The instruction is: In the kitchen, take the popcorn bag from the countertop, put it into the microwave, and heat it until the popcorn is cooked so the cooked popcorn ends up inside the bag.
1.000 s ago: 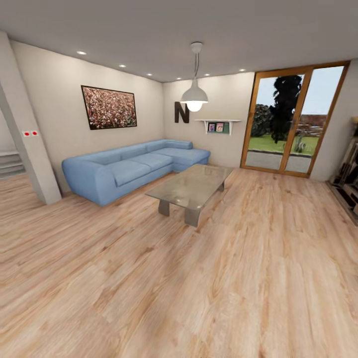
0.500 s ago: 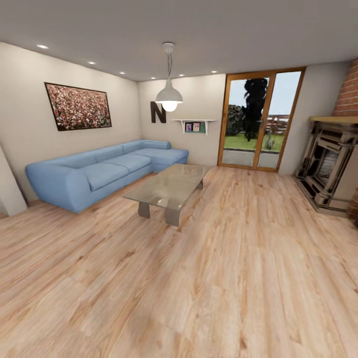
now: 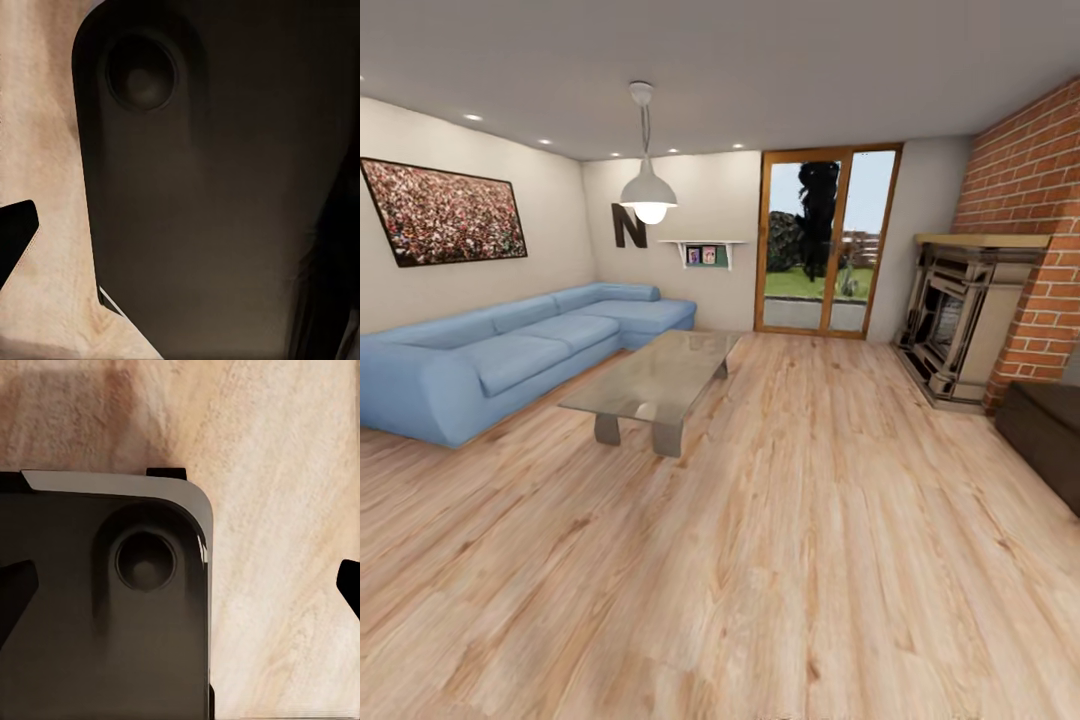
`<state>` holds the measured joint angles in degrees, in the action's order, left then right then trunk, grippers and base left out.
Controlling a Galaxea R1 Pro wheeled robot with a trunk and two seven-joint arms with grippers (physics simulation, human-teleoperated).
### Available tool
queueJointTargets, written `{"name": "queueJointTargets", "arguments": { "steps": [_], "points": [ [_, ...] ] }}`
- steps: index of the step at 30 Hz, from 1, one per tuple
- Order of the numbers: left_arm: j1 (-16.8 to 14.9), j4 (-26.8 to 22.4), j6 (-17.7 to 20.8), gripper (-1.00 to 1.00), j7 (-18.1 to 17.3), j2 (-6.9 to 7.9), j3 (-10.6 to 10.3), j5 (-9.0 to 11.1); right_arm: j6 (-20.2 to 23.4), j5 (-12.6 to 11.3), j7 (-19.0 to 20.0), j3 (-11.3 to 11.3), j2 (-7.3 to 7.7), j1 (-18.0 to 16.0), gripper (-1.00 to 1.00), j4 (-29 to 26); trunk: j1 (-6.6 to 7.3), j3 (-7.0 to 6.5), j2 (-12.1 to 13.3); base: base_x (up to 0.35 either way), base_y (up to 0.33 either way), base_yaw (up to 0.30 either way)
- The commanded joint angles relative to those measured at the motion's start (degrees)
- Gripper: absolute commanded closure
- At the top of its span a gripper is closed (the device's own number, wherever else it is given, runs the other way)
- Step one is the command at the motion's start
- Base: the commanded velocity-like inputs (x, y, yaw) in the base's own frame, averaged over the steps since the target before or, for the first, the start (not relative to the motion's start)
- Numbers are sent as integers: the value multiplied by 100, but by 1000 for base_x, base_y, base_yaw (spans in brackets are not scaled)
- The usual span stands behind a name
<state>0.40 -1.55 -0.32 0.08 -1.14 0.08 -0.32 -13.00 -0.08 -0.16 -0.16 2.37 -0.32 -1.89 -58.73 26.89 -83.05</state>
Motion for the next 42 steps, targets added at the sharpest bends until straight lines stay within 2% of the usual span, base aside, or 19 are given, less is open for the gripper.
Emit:
{"name": "queueJointTargets", "arguments": {
  "steps": [1, 42],
  "points": [
    [4, -12, -3, -100, 1, 0, 1, -3, -16, -1, -2, -1, 0, -3, -100, 4, 0, 4, -2, 0, 0, -297],
    [4, -12, -3, -100, 1, 0, 1, -3, -18, -1, -2, -1, 0, -3, -100, 4, 0, 4, -2, 0, 0, -297]
  ]
}}
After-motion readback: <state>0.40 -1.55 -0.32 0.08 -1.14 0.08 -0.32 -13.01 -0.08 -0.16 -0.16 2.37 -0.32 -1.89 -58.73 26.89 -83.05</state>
